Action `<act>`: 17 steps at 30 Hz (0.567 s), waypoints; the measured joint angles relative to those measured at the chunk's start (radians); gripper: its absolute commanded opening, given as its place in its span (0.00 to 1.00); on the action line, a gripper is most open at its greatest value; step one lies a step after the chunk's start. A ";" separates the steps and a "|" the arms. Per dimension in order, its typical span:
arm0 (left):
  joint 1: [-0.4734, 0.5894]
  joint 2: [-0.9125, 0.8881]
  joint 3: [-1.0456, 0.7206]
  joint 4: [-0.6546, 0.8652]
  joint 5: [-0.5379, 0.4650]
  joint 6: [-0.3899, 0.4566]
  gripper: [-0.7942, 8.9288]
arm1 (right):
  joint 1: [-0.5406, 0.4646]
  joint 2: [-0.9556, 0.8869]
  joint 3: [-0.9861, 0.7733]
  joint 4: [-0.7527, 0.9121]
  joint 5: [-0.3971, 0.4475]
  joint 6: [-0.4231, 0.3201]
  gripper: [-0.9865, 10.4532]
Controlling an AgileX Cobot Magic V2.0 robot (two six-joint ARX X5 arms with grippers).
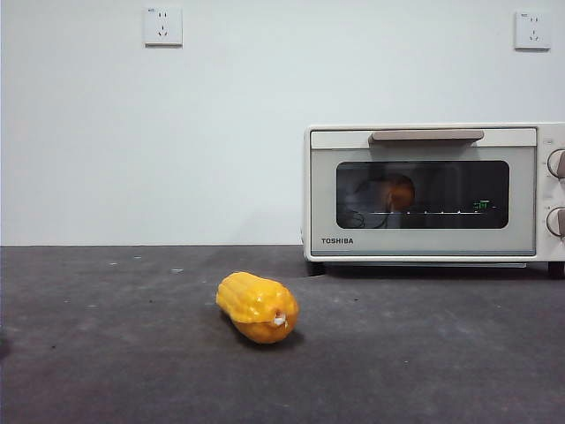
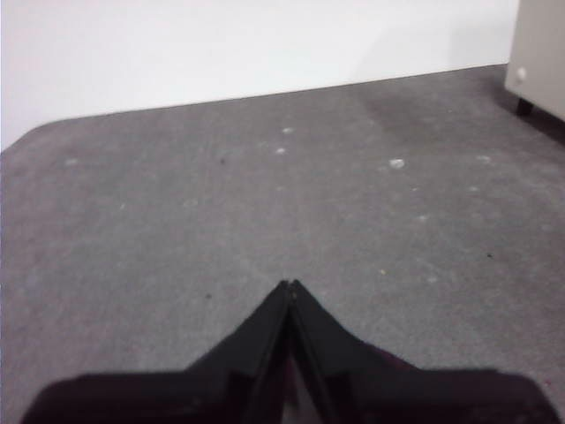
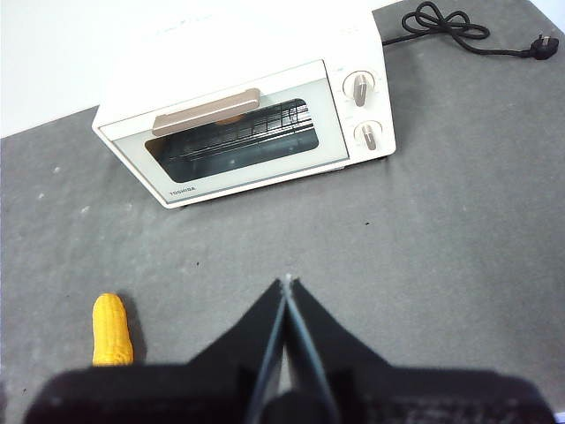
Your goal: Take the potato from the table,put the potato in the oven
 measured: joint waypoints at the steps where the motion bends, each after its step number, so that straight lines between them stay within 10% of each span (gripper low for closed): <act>1: 0.004 0.000 0.000 -0.002 0.000 -0.007 0.08 | 0.000 0.000 0.000 0.000 0.000 0.000 0.09; 17: 0.024 0.000 0.000 0.001 0.002 -0.064 0.08 | 0.000 0.000 0.000 0.000 0.000 0.000 0.09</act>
